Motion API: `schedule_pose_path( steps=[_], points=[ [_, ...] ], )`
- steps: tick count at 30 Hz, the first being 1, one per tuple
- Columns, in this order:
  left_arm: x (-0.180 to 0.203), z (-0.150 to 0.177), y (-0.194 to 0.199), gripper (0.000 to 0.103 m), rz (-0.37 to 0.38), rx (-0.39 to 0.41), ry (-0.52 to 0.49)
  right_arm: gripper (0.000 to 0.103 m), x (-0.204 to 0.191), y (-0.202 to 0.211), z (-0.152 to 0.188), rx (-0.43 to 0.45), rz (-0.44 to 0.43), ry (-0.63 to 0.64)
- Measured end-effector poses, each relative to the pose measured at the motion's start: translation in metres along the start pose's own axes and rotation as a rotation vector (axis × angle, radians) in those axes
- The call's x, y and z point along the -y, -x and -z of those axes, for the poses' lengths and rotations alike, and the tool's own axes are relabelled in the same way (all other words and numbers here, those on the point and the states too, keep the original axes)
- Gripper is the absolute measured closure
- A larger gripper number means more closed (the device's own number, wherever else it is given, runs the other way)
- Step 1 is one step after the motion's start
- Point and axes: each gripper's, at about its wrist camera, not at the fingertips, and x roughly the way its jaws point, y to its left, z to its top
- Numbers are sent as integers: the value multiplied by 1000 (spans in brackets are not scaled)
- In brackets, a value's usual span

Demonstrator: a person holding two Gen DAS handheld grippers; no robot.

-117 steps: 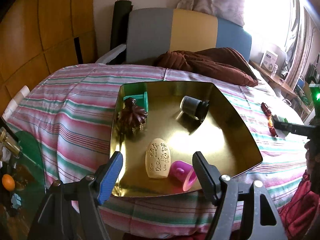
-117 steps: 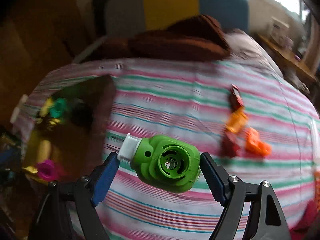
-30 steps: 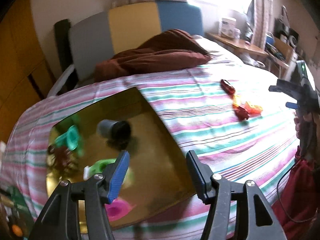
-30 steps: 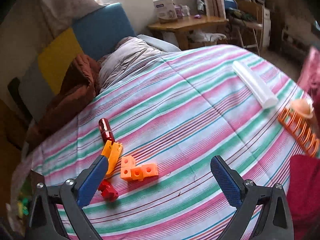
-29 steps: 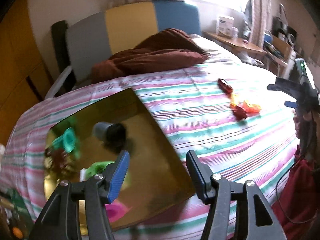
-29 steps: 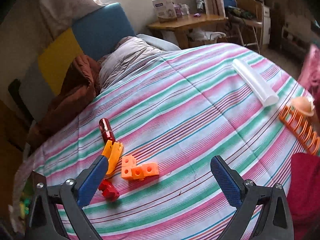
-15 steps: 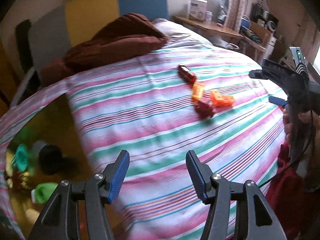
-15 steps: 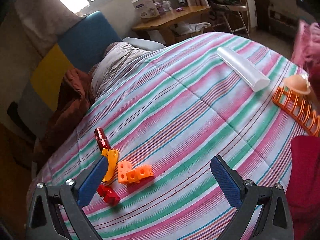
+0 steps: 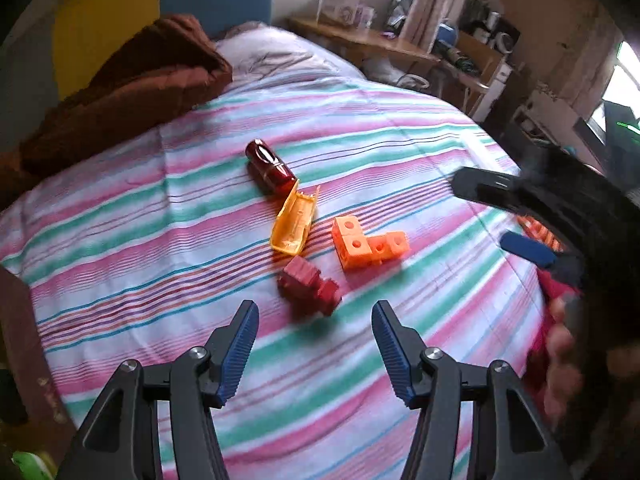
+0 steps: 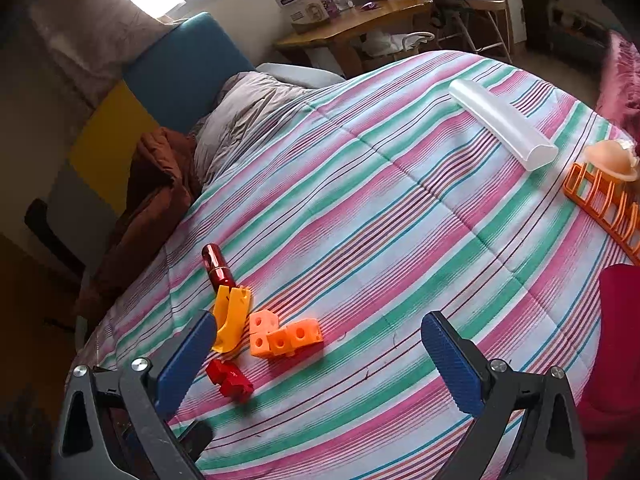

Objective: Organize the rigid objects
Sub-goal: 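Close the left gripper around the red block, then carry the red block toward the tray with left while right grasps orange cubes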

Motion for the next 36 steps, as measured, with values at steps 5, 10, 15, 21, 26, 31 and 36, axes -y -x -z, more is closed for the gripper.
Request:
schedule_pose_path(
  steps=[5,10,15,21,26,31,36],
  points=[
    [-9,-17,-32,43,-13,-30,78,0,0,-2,-1,-3,-5,-5],
    [-14,-11,-53,68,39,-68,75,0,-3,-5,1,-14,9,15],
    [-22,16,-37,89,46,-43,57,0,-4,-6,1,-14,23,33],
    [-30,54,-11,89,56,-39,50,0,-4,-10,2,-27,36,42],
    [-32,86,12,89,34,-34,19,0,-13,-17,5,-49,28,93],
    [-31,110,32,89,30,-17,-3,0,-32,-34,17,-136,29,192],
    [-32,121,53,89,46,16,-4,0,-43,-45,24,-163,75,251]
  ],
)
